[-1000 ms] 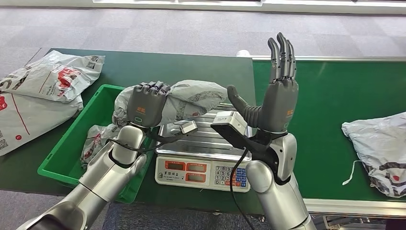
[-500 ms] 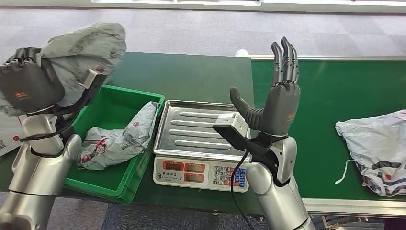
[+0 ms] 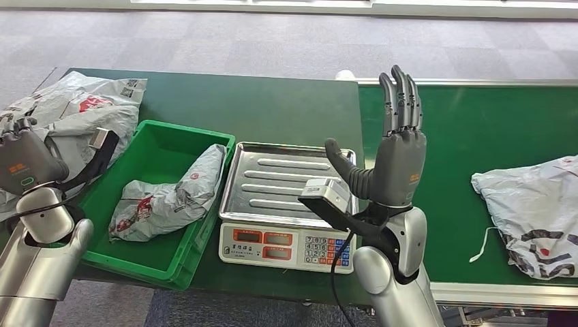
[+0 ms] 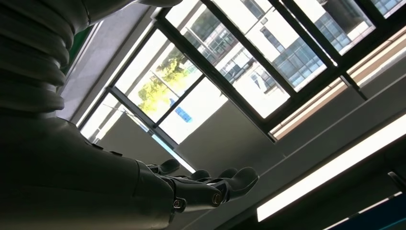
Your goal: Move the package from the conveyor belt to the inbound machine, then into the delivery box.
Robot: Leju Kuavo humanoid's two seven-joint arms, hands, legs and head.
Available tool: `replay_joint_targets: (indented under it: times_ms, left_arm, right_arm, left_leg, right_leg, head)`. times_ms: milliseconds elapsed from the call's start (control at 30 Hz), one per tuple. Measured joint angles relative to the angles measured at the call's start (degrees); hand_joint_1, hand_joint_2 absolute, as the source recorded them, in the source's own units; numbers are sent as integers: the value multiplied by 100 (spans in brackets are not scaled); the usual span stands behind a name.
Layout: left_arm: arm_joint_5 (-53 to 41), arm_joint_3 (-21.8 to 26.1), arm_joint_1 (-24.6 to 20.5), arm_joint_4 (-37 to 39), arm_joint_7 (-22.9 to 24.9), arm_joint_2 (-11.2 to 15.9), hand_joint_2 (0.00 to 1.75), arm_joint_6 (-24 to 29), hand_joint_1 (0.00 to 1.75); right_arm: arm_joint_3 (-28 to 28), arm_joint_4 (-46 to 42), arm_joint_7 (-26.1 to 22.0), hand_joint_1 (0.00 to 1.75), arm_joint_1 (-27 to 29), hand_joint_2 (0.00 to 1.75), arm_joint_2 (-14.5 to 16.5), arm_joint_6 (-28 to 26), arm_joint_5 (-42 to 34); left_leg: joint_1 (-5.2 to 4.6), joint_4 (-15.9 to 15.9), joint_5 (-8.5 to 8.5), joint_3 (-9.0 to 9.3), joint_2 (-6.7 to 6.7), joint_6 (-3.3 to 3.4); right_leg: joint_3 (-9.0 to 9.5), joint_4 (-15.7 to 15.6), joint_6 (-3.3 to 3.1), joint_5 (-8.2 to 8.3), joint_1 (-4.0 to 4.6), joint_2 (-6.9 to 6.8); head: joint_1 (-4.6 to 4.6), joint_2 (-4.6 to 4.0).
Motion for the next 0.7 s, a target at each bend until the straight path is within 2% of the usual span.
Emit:
replay_joint_targets:
  times_ms: [67,200,533,600,700]
  left_arm:
    - [-1,56,13,-1,-5,-5,175,-8,0]
    - [-1,116,16,-1,-14,-8,0,-10,0]
    - [-1,303,32,11,-288,-157,0,539,0]
    - [0,427,52,-56,-655,-247,0,781,0]
    - [72,790,99,-264,-1633,-499,0,1202,0]
  right_arm:
    - [0,-24,-3,0,17,175,1,20,-4]
    - [0,-34,-4,0,25,175,2,21,-16]
    - [-2,-34,-7,0,25,175,31,-48,4]
    - [-3,-33,-3,0,25,175,31,-71,-5]
    - [-16,-30,-4,0,25,175,31,-105,-31]
  left_leg:
    - [0,0,0,1,0,-1]
    - [1,0,0,2,0,-2]
    - [1,0,1,3,0,-3]
    - [1,0,1,3,0,-3]
    - [0,1,1,3,0,-2]
  right_leg:
    - [-1,0,0,0,1,1]
    - [0,0,-1,0,4,1]
    - [3,0,-1,0,4,1]
    - [2,0,-1,0,3,1]
    - [2,0,-1,0,2,0]
  head:
    - [0,0]
    - [1,0]
    - [1,0]
    - [1,0]
    - [0,0]
